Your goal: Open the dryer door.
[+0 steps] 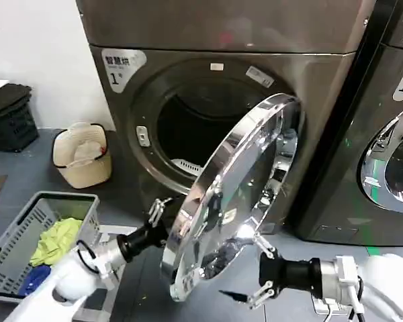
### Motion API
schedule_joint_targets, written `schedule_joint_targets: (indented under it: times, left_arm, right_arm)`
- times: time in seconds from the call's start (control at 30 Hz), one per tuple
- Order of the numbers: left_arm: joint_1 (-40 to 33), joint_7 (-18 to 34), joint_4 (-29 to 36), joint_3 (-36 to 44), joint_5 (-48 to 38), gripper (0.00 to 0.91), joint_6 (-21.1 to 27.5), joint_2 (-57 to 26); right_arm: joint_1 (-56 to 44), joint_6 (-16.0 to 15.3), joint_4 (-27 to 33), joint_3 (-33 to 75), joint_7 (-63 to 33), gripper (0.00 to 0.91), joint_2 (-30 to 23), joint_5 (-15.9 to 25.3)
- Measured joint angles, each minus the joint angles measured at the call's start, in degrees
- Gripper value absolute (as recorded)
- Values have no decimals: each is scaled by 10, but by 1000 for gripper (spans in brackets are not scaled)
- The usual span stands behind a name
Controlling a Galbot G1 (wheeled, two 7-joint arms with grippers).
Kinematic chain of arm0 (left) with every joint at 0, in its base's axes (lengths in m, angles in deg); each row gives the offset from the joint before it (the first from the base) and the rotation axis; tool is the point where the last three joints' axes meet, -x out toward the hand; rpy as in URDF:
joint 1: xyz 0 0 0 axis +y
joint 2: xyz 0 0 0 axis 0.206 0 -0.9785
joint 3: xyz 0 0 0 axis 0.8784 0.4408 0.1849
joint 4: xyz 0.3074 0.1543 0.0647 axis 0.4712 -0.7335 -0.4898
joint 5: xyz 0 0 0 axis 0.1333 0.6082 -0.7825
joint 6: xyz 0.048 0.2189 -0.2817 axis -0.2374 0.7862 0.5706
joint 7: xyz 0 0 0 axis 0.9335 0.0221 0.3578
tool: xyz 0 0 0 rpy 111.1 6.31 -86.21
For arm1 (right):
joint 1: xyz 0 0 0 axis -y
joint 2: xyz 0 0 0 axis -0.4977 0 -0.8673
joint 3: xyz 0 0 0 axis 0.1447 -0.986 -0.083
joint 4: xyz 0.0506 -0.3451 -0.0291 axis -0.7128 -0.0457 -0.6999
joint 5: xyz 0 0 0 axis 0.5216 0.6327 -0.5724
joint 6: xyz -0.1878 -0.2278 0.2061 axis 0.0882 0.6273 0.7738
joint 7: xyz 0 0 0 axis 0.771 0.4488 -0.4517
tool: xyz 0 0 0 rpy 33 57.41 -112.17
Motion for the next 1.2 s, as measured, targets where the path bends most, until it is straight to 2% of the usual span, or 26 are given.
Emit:
schedule_joint_targets:
  times: [0.1,0.27,0.4,0.57,0.8,1.03,1.2]
  left_arm:
    - [-11,-1,-6,16,0,907,0,1]
    - [-35,-1,-17,45,-1,907,0,6]
    - [-58,-1,-28,73,-3,907,-1,15]
    - [-89,-1,-42,112,-3,907,-2,23]
    - [-133,-1,-58,169,-4,907,-6,34]
    - [-176,0,-76,220,-6,907,-7,53]
    - [-210,2,-91,252,-8,907,-7,71]
  right_arm:
    - [-50,9,10,51,2,907,-12,2]
    - [-143,42,21,154,0,907,-39,6]
    - [-222,86,33,231,-22,907,-75,26]
    - [-286,124,48,295,-44,907,-132,51]
    - [-326,130,61,368,-75,907,-226,70]
    - [-338,119,75,442,-120,907,-301,73]
    - [-341,122,91,494,-142,907,-348,73]
